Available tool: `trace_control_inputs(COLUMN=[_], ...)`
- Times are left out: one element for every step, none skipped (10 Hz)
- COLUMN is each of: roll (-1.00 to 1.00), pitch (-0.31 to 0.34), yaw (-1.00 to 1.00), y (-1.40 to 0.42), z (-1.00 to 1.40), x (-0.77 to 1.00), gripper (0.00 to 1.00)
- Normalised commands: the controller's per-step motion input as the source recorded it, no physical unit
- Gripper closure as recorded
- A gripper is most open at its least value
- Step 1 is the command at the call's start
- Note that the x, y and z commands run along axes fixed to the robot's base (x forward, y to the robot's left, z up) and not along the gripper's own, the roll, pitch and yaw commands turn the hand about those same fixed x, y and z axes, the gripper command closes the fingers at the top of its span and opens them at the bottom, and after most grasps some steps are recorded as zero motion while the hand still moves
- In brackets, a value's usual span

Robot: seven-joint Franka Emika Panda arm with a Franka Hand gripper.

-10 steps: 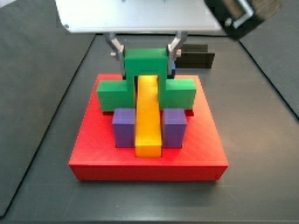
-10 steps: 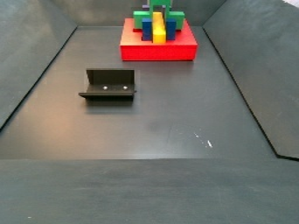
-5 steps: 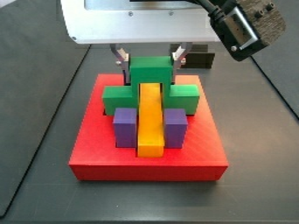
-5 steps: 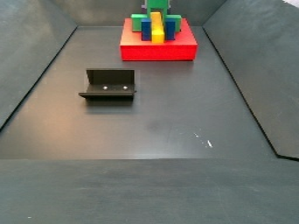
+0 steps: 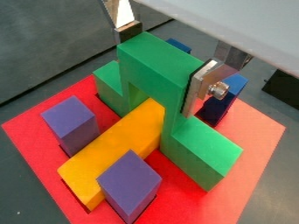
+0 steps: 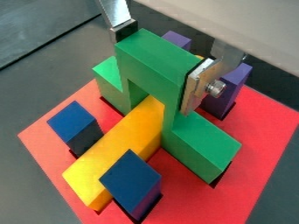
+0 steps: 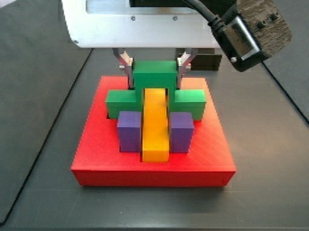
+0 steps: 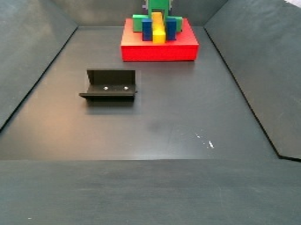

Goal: Pick up the green object. Move up. Move to above the board. Insert the green object.
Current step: Insert the green object.

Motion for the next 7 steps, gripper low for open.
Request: trace_control_inputs(roll=[0.00,-0.07,-0.17,-0.14,-0.07,-0.01,0.04], pitch=[0.000,0.000,-0.003,-0.017,-0.013,-0.089,-0.126], yaw=[-0.16,-0.18,0.00,0.03,0.08,0.11,0.09], y=[0.17,0.16,0.00,0.00,0.00,0.00,0.00], z=[0.00,-0.02,-0.13,-0.12,-0.23,-0.52,-0.85], x=[-0.14,-0.29,-0.23,-0.13,-0.03,0.00,0.00], gripper=[1.00,1.00,1.00,1.00,1.00,1.00,1.00])
